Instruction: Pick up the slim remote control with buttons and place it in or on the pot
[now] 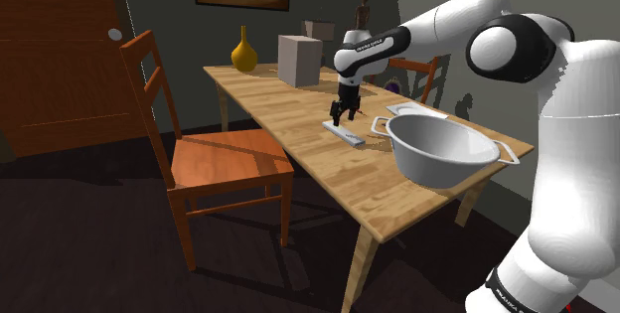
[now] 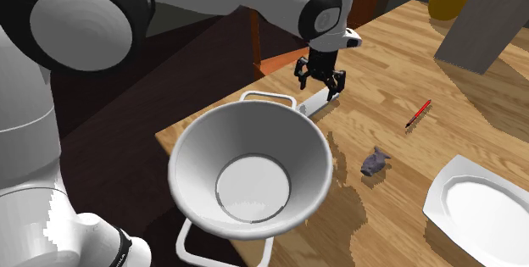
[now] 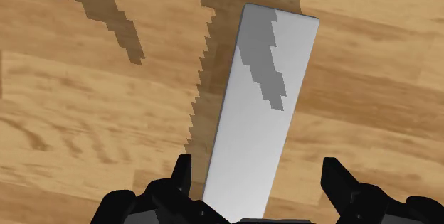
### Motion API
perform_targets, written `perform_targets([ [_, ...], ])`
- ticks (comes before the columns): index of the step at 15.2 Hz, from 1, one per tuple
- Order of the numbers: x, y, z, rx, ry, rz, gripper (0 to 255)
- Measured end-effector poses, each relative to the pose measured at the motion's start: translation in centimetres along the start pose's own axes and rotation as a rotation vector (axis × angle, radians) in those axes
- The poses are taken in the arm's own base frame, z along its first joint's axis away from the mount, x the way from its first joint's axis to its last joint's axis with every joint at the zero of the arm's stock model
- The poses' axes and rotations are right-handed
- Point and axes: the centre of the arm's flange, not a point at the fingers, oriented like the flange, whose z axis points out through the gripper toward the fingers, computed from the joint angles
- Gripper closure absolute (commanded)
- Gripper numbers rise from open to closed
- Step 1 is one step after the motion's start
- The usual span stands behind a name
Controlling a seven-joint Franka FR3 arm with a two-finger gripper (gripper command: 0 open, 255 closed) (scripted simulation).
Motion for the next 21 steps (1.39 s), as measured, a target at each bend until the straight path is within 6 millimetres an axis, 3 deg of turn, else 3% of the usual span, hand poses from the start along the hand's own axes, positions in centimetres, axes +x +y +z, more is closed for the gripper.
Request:
perform_targets([
  [7,0.3,0.3,3.8,0.0,0.0,0.001,0],
  [13,0.3,0.2,4.1,0.0,0.001,0.001,0],
  [14,0.3,0.2,4.1,0.0,0.001,0.001,255],
  [21,0.3,0.2,4.1,0.0,0.001,0.002,255],
])
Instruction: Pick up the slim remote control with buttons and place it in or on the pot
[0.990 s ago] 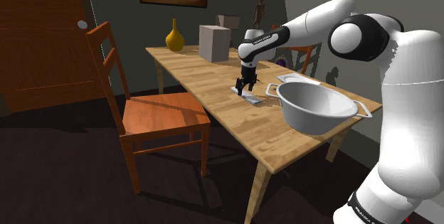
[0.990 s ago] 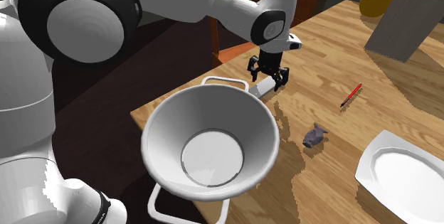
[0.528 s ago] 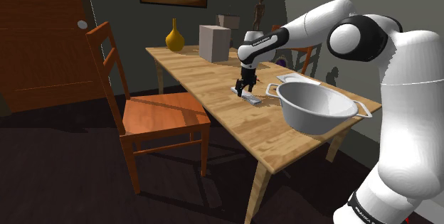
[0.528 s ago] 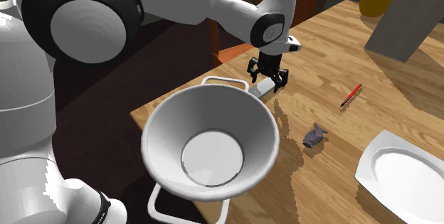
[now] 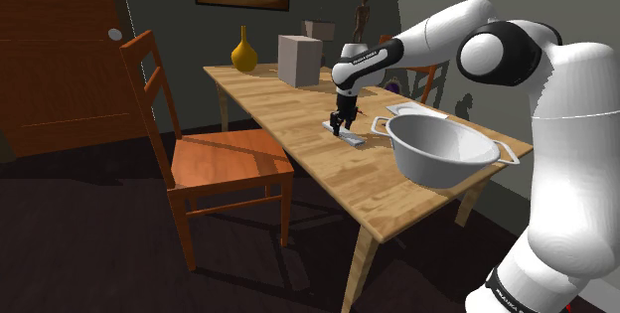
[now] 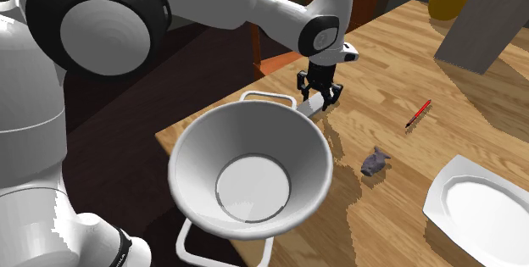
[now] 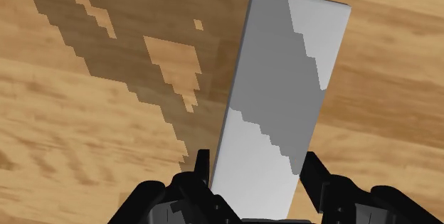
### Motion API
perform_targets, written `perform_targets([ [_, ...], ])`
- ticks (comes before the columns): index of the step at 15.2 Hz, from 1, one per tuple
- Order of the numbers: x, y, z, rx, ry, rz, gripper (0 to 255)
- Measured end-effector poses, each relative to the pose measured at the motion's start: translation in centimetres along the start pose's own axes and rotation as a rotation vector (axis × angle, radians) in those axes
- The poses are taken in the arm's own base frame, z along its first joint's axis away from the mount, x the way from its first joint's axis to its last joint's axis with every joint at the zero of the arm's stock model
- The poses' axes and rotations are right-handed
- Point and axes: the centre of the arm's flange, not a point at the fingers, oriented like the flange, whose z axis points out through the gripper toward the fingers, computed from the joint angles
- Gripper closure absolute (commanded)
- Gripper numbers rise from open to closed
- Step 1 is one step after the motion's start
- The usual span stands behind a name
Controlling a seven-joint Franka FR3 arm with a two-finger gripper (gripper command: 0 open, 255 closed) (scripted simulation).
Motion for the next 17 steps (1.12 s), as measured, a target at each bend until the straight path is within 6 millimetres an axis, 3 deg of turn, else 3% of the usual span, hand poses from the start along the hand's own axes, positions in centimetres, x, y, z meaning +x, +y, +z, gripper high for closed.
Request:
perform_targets([
  [5,0.0,0.0,-0.6,0.0,0.0,0.0,255],
  [17,0.1,0.0,-6.7,0.0,0.0,0.0,255],
])
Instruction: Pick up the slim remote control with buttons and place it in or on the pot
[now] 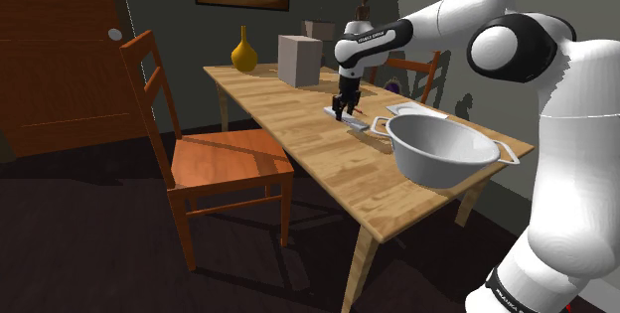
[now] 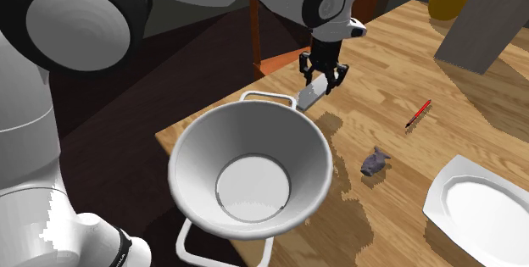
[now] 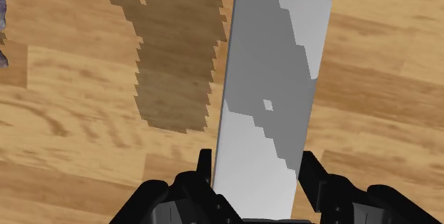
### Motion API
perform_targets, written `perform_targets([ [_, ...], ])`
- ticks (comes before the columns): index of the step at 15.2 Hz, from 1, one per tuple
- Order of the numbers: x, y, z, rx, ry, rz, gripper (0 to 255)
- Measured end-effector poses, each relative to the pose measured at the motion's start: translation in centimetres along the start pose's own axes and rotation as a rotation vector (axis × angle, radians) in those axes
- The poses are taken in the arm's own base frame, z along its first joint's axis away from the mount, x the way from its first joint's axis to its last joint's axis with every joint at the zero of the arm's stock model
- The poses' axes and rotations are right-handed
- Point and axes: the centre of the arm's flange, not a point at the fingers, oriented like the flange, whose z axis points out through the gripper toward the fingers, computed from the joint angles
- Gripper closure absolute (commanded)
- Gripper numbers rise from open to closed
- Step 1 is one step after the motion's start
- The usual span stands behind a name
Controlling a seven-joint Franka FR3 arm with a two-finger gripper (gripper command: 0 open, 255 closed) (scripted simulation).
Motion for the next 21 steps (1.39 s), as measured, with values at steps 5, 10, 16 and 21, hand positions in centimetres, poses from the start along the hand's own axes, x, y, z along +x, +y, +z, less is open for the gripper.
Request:
perform_targets([
  [5,0.0,0.2,-2.7,0.0,0.0,0.0,255],
  [10,0.1,0.1,-5.3,0.0,0.0,0.0,255],
  [16,0.1,0.3,-8.6,0.0,0.0,0.0,255],
  [21,0.2,0.2,-11.1,0.0,0.0,0.0,255],
])
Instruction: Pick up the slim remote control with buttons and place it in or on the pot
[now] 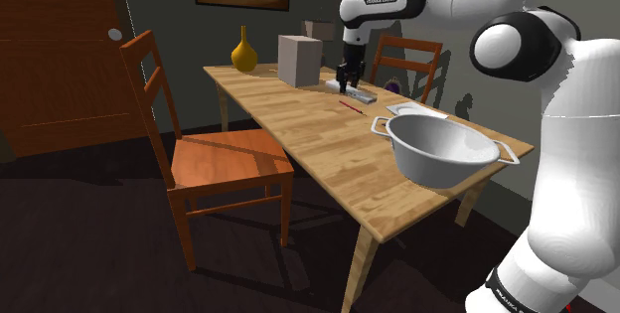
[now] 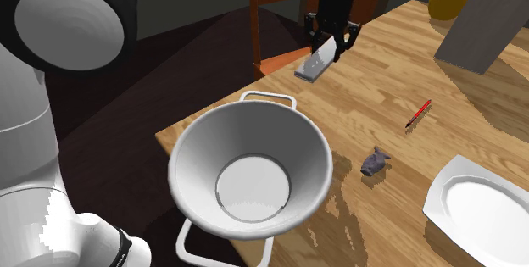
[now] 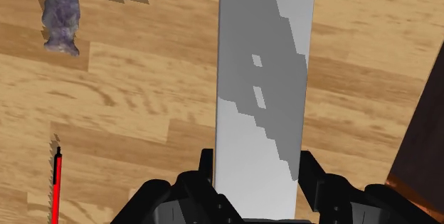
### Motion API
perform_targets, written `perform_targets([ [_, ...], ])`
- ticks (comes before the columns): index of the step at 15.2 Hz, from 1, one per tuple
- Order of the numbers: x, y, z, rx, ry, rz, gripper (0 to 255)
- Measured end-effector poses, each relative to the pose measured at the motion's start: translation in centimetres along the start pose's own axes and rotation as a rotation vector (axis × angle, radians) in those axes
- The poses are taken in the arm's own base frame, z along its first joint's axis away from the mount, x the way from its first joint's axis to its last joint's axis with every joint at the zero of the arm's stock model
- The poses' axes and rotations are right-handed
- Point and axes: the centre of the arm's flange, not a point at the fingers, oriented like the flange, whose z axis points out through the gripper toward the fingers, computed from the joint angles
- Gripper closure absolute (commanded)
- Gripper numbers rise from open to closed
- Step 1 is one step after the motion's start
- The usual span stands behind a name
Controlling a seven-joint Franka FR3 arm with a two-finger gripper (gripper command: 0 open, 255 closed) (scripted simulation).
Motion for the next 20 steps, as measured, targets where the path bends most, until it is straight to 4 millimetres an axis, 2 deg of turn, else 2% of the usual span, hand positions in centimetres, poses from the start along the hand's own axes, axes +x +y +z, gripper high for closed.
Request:
perform_targets([
  [7,-0.6,0.2,-3.4,0.0,0.0,0.0,255],
  [13,-7.6,0.7,-3.6,0.0,0.0,0.0,255],
  [20,-17.2,1.3,-4.0,0.0,-0.001,0.0,255],
])
